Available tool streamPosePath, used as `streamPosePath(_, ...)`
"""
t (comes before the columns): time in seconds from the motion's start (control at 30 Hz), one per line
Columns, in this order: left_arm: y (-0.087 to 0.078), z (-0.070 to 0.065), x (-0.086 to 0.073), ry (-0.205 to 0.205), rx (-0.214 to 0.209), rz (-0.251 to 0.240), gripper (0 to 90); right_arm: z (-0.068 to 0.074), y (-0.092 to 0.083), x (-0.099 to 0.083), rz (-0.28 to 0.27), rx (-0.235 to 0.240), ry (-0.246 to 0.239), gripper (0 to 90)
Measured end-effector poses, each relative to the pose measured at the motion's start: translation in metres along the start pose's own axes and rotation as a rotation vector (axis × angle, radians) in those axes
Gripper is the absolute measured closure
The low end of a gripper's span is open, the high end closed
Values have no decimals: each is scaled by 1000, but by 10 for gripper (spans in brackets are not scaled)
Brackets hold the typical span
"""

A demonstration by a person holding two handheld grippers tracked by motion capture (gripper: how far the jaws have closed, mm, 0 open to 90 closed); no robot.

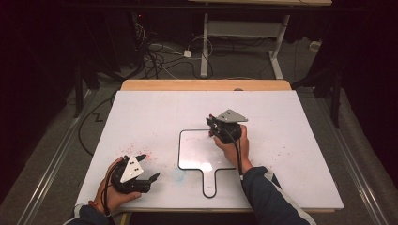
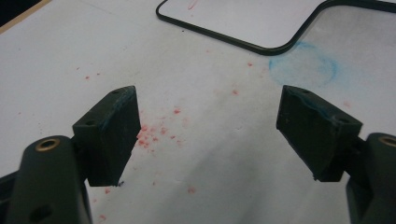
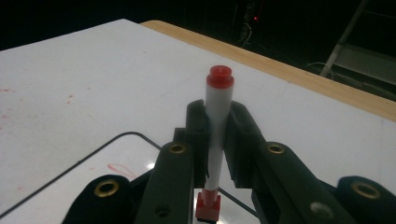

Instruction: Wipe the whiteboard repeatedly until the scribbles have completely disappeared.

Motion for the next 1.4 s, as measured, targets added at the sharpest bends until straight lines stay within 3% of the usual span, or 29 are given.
streamPosePath(0.33,-1,1,-1,-1,0,-3,205,37,19,5,-10,108,34,816)
streamPosePath(0.57,-1,0,0,1,-1,-3,205,57,29,7,-11,153,6,816)
streamPosePath(0.67,-1,0,-1,6,-6,3,205,57,30,7,-12,149,-14,816)
streamPosePath(0.77,-1,0,-1,4,-4,0,205,48,29,7,-5,108,-23,816)
streamPosePath(0.93,-1,0,-1,3,-3,1,205,40,27,6,-3,73,8,816)
streamPosePath(1.2,-1,0,-1,-2,-4,-4,205,63,36,7,-24,150,20,816)
streamPosePath(1.4,-3,1,-1,0,-3,-7,205,64,38,8,-16,144,6,816)
Point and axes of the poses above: each handheld gripper's, and its own axes: y roughly forward along the jaws, x roughly out of its top, z roughly to its left, the point moved 1 cm from there along y, roughly forward along the jaws, and after that the axes turned 15 degrees about -z, right-handed, at the moved point
